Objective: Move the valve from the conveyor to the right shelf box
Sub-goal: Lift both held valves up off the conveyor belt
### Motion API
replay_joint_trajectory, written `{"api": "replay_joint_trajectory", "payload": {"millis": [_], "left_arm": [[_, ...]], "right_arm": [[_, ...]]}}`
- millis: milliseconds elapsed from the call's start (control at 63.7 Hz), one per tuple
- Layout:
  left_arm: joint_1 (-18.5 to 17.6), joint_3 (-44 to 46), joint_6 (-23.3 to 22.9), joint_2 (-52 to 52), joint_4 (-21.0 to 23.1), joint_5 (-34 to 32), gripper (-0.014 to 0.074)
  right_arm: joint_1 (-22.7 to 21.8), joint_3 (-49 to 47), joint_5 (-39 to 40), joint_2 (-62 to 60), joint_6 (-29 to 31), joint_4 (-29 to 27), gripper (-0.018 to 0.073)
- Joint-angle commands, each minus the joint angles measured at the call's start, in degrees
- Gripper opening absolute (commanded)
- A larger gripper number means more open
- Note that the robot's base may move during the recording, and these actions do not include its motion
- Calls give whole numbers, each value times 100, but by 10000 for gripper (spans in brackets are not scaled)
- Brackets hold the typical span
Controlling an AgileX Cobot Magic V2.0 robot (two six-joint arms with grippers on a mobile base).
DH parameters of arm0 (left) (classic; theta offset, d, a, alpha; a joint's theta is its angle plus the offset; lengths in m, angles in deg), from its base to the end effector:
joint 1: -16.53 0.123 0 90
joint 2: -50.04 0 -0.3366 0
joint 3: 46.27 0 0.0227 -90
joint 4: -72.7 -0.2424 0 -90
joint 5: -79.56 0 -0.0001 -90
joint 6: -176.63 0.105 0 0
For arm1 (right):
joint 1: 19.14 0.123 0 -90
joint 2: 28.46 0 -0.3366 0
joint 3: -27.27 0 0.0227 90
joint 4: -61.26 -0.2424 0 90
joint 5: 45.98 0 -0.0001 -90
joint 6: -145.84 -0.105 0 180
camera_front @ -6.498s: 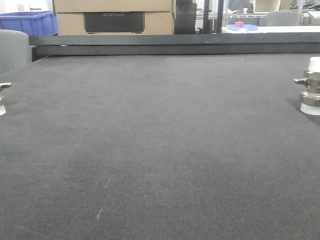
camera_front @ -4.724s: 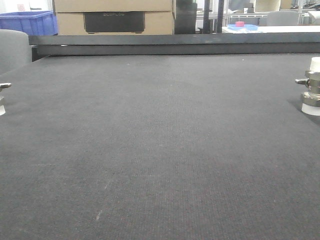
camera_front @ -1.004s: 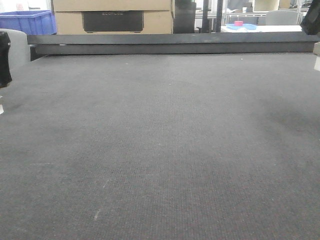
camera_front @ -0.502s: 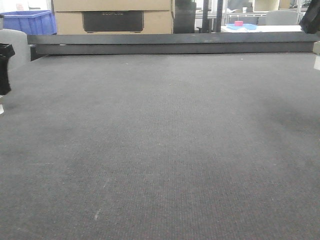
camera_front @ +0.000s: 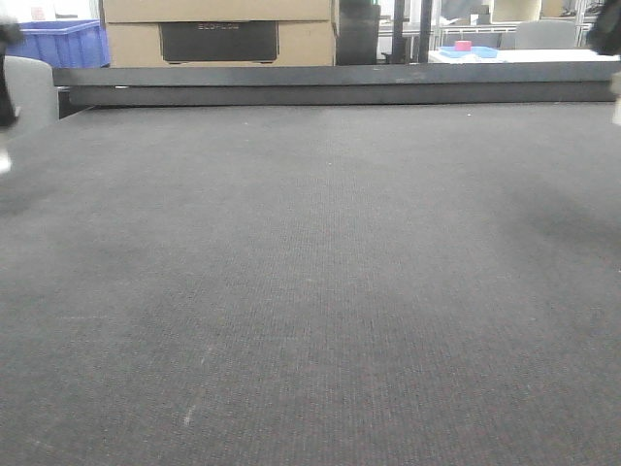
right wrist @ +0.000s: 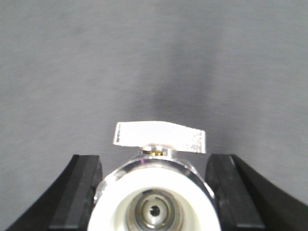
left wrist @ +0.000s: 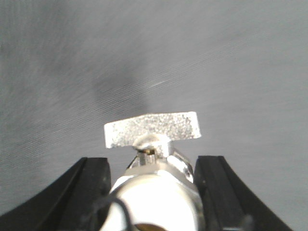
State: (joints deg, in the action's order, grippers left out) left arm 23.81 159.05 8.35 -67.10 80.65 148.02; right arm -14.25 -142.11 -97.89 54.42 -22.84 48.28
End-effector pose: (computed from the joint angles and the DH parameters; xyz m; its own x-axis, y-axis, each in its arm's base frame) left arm 0.4301 0.0413 0.3396 -0.9343 0.0333 -0.3550 0.0612 0.9958 -0.0675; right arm 0.2587 0.0408 0.3805 -0.8013 -0.1242 -0.5852 -0.2312 0.9665 0.1115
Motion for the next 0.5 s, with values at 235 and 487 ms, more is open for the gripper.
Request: {"api": "replay_joint_trajectory", "payload": {"millis": [235,487], "left_arm": [[-721,58,-96,894,-76,151,-111],[-1162,-164,-855,1521,-682,151,-111]], "right_arm": [[-659,-5,99,-110,26,106,-153],[-659,187,64,-247,26,116,-153]]}}
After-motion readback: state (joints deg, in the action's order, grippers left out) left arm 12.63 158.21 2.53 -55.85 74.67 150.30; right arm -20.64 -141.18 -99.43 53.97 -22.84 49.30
